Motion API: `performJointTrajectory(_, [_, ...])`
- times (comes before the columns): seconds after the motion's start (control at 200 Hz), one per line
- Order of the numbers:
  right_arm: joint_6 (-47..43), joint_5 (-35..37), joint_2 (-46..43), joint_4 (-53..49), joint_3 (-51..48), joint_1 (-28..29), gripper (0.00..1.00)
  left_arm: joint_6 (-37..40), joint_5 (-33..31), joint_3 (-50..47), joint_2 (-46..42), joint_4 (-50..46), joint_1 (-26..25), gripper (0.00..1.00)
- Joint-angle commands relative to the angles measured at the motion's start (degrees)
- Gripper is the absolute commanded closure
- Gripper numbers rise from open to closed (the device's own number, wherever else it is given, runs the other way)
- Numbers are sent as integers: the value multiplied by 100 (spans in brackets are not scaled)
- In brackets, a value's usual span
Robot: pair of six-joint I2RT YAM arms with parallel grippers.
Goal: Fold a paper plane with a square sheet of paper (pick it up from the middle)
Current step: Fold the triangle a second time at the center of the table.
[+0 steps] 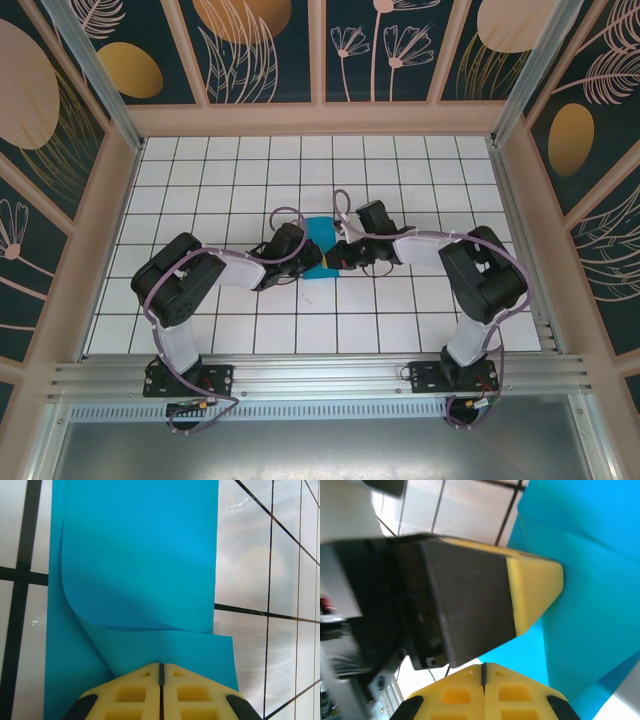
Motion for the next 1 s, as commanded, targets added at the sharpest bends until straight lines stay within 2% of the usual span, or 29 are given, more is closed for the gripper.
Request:
performJointTrajectory(0.0, [-27, -16, 180, -188, 91, 37, 96, 10, -63, -132, 24, -183, 21, 90])
performJointTrajectory(0.305, [-69, 412, 386, -297, 122, 1, 95, 37, -81, -124, 15, -201, 16, 90])
performJointTrajectory(0.826, [-188, 740, 528, -643, -37, -102, 94, 26, -175, -165, 71, -189, 23, 90])
performJointTrajectory(0.996, [-195, 456, 438, -668, -151, -103, 93, 30, -153, -193, 98, -165, 21, 91])
